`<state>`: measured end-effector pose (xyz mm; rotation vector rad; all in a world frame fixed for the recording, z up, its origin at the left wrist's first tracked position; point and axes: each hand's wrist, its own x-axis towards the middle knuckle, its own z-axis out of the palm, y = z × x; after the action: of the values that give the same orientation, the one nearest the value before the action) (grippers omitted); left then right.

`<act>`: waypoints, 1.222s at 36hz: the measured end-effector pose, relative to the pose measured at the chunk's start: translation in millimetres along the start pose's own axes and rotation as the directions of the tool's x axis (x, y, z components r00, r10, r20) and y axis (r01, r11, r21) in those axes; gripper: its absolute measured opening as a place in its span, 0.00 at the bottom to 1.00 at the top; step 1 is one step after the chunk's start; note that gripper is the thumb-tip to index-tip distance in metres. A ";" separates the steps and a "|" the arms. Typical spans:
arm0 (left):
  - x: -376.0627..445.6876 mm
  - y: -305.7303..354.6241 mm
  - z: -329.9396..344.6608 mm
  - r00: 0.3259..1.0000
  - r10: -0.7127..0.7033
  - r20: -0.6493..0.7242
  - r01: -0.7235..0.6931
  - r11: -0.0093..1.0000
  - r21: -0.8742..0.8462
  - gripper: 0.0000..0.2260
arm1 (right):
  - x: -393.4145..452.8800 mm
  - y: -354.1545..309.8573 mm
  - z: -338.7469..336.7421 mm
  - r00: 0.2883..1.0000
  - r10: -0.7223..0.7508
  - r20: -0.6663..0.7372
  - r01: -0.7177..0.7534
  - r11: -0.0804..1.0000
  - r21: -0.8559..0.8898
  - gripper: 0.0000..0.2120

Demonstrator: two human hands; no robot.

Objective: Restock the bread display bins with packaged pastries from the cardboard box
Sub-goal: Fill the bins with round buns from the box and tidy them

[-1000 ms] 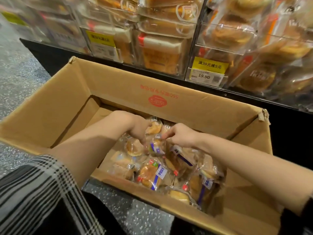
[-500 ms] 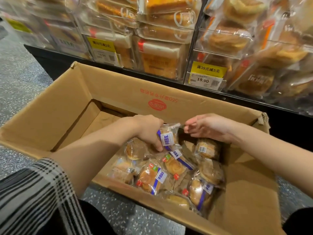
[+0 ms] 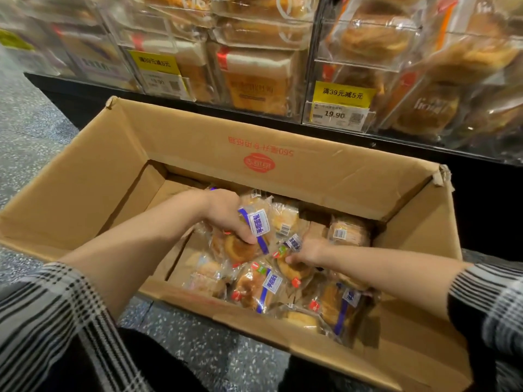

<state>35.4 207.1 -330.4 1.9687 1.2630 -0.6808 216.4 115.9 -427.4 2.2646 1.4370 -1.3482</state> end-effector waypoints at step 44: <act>-66.8 201.1 -39.1 0.851 0.071 -0.520 -0.464 -0.361 -0.809 0.21 | -199.3 137.0 -187.2 0.870 -0.302 -0.391 0.463 0.225 0.857 0.39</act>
<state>196.7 142.5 -203.0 0.6382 0.7192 0.8979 408.8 11.8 -213.7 2.6808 1.5143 -2.9070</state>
